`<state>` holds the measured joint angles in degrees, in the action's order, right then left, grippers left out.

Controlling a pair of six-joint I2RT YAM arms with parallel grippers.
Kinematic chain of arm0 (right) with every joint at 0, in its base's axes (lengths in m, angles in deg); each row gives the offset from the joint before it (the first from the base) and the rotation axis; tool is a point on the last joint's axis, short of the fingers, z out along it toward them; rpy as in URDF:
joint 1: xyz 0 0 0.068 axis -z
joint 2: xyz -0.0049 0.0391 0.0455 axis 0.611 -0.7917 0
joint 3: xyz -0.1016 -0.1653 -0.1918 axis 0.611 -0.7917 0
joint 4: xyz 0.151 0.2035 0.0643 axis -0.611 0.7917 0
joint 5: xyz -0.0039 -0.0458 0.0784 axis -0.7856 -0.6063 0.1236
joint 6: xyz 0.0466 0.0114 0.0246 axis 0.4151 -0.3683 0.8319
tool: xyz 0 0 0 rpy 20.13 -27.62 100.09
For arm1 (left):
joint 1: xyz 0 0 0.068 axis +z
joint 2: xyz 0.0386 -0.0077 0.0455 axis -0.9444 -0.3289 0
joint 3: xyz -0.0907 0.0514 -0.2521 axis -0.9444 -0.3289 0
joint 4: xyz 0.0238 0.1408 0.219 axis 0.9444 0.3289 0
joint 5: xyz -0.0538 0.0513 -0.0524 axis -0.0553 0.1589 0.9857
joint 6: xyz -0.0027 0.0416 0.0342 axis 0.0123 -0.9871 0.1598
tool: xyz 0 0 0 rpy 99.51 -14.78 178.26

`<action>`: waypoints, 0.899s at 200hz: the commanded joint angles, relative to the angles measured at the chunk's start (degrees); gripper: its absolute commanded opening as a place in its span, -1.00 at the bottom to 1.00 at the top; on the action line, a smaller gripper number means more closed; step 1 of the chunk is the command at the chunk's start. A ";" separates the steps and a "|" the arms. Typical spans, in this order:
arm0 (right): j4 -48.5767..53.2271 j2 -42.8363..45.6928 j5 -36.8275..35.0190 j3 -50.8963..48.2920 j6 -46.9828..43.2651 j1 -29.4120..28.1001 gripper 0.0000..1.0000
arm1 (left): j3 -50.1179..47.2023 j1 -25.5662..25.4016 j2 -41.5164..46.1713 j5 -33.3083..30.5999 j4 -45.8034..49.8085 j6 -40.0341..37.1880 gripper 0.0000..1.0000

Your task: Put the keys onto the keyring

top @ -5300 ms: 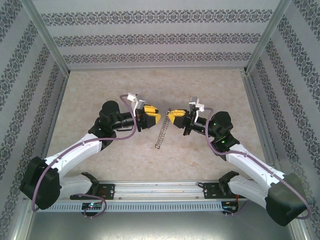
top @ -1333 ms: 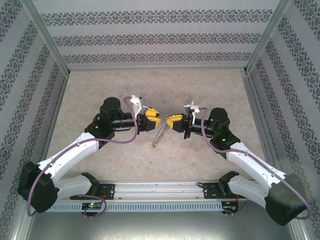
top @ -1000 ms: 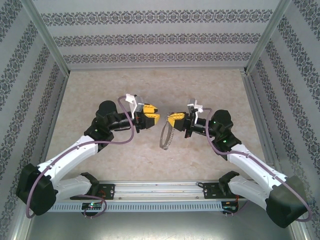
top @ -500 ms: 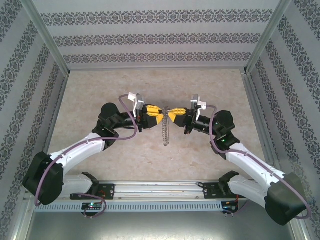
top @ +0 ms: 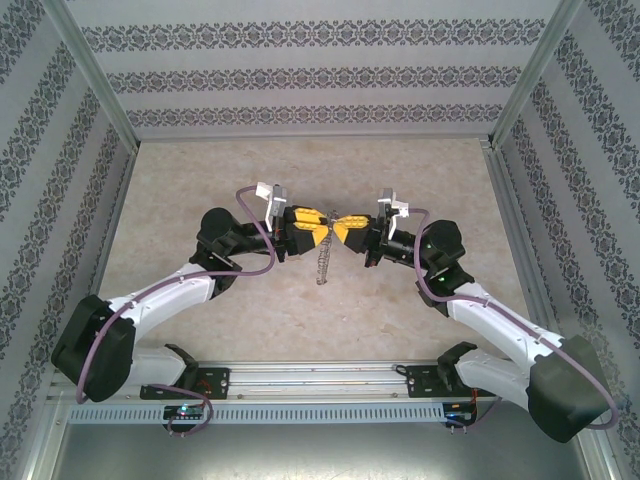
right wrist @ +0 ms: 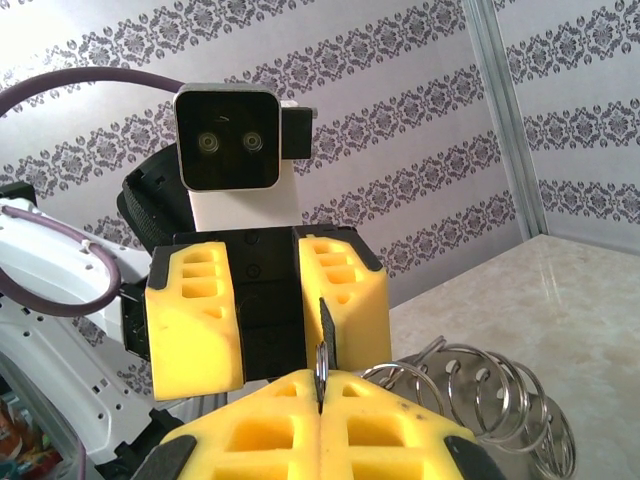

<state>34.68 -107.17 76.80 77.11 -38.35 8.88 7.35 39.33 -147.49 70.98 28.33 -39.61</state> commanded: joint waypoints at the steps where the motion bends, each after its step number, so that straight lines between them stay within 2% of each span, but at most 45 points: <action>1: -4.83 0.02 -0.53 0.99 0.29 -0.76 -1.00 | -0.08 -0.62 -0.27 1.70 -4.35 1.39 -0.34; 81: -5.75 -0.93 -0.44 1.17 0.64 -1.29 -1.00 | -0.15 -0.70 -2.12 1.50 -7.06 2.75 -0.37; 131: -5.71 -1.16 -0.73 1.17 0.48 -1.46 -1.00 | 0.20 -0.74 -2.64 2.16 -7.91 3.41 -0.58; 180: -5.11 -1.07 -1.54 1.17 -0.06 -1.38 -1.00 | -0.86 -0.78 -2.29 1.99 -8.87 3.71 -0.53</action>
<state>32.74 -108.42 76.43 77.11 -38.13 8.12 7.35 39.29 -149.94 71.85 24.04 -36.75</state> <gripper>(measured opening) 0.065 0.231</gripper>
